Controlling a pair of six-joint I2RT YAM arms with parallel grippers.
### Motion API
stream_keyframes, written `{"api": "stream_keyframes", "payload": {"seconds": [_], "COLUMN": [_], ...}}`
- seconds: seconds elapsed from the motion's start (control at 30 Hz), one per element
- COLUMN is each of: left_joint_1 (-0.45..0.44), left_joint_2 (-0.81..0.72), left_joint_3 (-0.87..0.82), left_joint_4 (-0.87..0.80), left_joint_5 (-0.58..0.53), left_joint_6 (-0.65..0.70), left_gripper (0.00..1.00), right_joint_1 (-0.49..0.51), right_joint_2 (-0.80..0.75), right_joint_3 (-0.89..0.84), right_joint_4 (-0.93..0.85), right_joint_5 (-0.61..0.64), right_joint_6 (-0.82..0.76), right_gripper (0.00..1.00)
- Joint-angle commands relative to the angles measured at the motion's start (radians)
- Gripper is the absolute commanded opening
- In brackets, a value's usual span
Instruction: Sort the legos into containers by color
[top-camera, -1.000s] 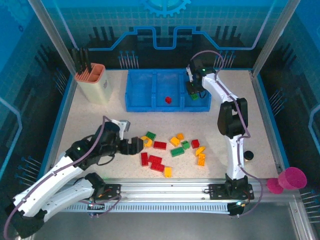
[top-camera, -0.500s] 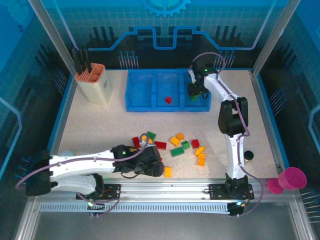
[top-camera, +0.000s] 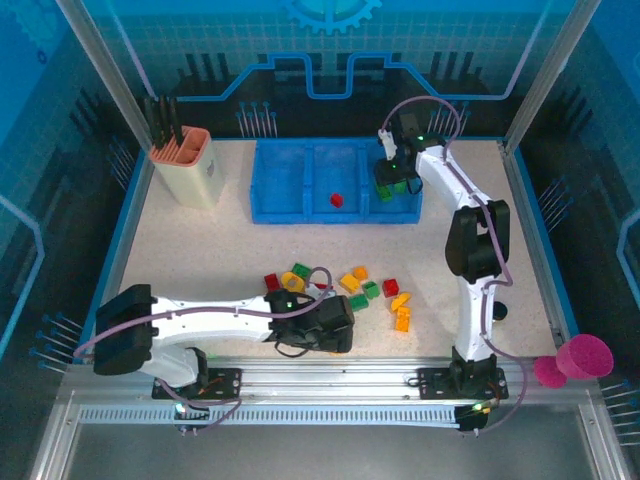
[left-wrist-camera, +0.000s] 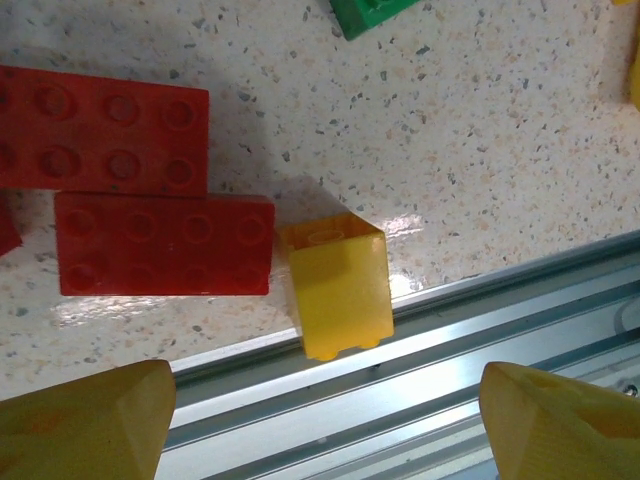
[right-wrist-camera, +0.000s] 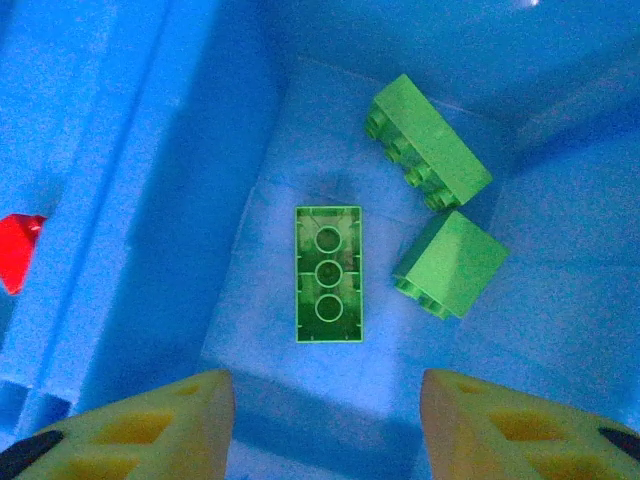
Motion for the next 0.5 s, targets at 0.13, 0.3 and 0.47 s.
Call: {"api": "stream_keyframes", "payload": {"seconds": [0.13, 0.3, 0.47], "left_joint_1": [-0.008, -0.015, -0.016], "left_joint_2": [0.075, 0.142, 0.180], "left_joint_3": [0.065, 0.080, 0.078], "left_joint_4": [-0.064, -0.047, -0.029], "left_joint_5": [0.028, 0.067, 0.072], "left_joint_6": [-0.084, -0.119, -0.148], "left_gripper": [0.80, 0.77, 0.76], "right_joint_1": [-0.005, -0.004, -0.008], "right_joint_2": [-0.060, -0.076, -0.076], "right_joint_3": [-0.004, -0.033, -0.037], "right_joint_4": [0.009, 0.038, 0.047], "right_joint_5": [-0.065, -0.076, -0.061], "right_joint_6": [-0.019, -0.012, -0.020], "right_gripper": [0.53, 0.53, 0.53]}}
